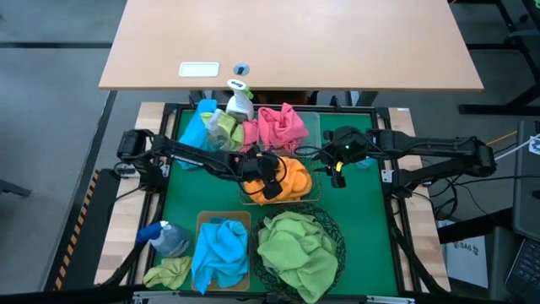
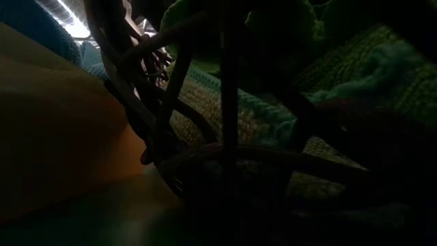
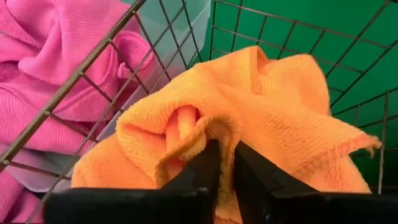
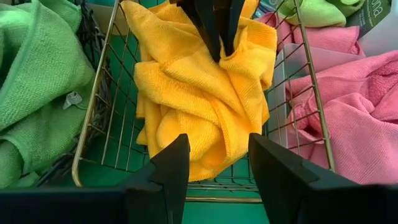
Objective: Sort microfiber towel by color & place in baskets
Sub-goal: Put the orange microfiber towel into the gold wire basket, then put the green microfiber towel into the black wire basket
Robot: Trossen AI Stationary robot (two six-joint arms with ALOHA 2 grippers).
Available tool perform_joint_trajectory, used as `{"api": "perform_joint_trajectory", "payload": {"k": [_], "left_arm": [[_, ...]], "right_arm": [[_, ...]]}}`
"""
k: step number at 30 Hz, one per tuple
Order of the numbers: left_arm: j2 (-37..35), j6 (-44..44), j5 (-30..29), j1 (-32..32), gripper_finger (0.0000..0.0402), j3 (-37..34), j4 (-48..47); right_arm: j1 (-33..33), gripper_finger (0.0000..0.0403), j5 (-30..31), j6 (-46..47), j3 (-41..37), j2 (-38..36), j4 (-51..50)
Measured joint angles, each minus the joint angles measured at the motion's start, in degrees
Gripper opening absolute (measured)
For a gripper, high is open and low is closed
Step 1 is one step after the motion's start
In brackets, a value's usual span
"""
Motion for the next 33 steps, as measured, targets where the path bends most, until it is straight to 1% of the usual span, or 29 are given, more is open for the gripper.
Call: {"api": "perform_joint_trajectory", "payload": {"k": [6, 13, 15, 19, 23, 28, 33], "left_arm": [[0.1, 0.0, 0.0, 0.0, 0.0063, 0.0, -0.5], [-2.4, 0.0, 0.2, 0.0, 0.0123, 0.0, -1.2], [-3.8, 0.0, 1.5, 0.1, 0.0141, 0.0, -1.4], [-6.7, -0.3, 5.2, 0.1, 0.0175, 0.0, -1.9], [-10.3, -0.2, 10.5, 0.1, 0.0196, 0.0, -2.5], [-16.5, -0.8, 20.0, -0.1, 0.0203, 0.0, -4.7], [-22.9, -8.5, 26.5, -2.1, 0.0204, 0.0, -8.3]], "right_arm": [[0.0, 0.0163, 0.0, 0.0, 0.0, 0.0, 0.1], [0.0, 0.0163, 0.0, 0.0, 0.0, 0.0, 0.1], [0.0, 0.0163, 0.0, 0.0, 0.0, 0.0, 0.1], [0.0, 0.0163, 0.0, 0.0, 0.0, 0.0, 0.1], [0.0, 0.0163, 0.0, 0.0, 0.0, 0.0, 0.1], [0.0, 0.0163, 0.0, 0.0, 0.0, 0.0, 0.0], [0.0, 0.0163, 0.0, 0.0, 0.0, 0.0, 0.0]]}}
